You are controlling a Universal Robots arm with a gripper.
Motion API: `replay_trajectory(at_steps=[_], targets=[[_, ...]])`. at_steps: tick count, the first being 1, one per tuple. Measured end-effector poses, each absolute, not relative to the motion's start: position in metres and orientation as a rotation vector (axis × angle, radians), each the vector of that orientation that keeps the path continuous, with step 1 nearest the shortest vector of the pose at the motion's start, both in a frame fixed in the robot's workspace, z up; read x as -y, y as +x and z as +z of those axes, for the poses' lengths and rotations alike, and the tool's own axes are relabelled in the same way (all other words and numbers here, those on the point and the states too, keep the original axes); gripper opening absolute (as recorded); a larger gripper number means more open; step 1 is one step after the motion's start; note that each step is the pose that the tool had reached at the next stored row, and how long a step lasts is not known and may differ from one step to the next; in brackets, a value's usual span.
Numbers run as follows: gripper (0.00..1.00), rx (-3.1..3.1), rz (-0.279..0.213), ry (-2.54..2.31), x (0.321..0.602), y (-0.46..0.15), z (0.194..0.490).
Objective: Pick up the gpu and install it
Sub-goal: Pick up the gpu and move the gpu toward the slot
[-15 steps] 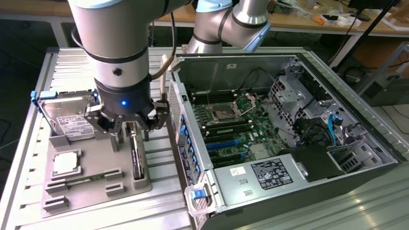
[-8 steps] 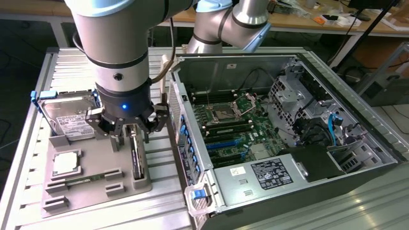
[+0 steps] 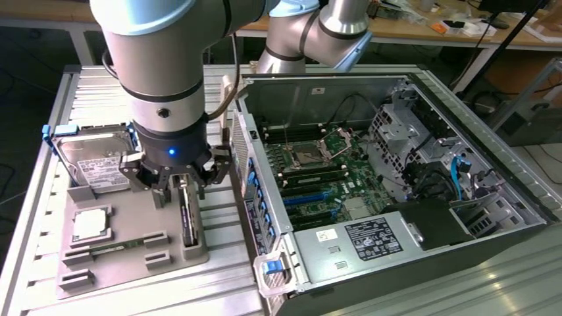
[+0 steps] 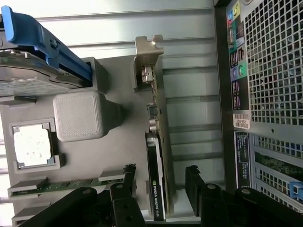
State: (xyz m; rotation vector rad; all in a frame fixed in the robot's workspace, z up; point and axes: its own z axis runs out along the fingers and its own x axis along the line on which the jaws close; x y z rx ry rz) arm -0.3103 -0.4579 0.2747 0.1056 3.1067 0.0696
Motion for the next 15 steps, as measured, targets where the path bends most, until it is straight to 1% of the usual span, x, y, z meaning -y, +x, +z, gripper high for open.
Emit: replay_trajectory(at_steps=[15], targets=[[0.54, -3.106, 0.07, 0.106, 0.454, -0.311, 0.258]])
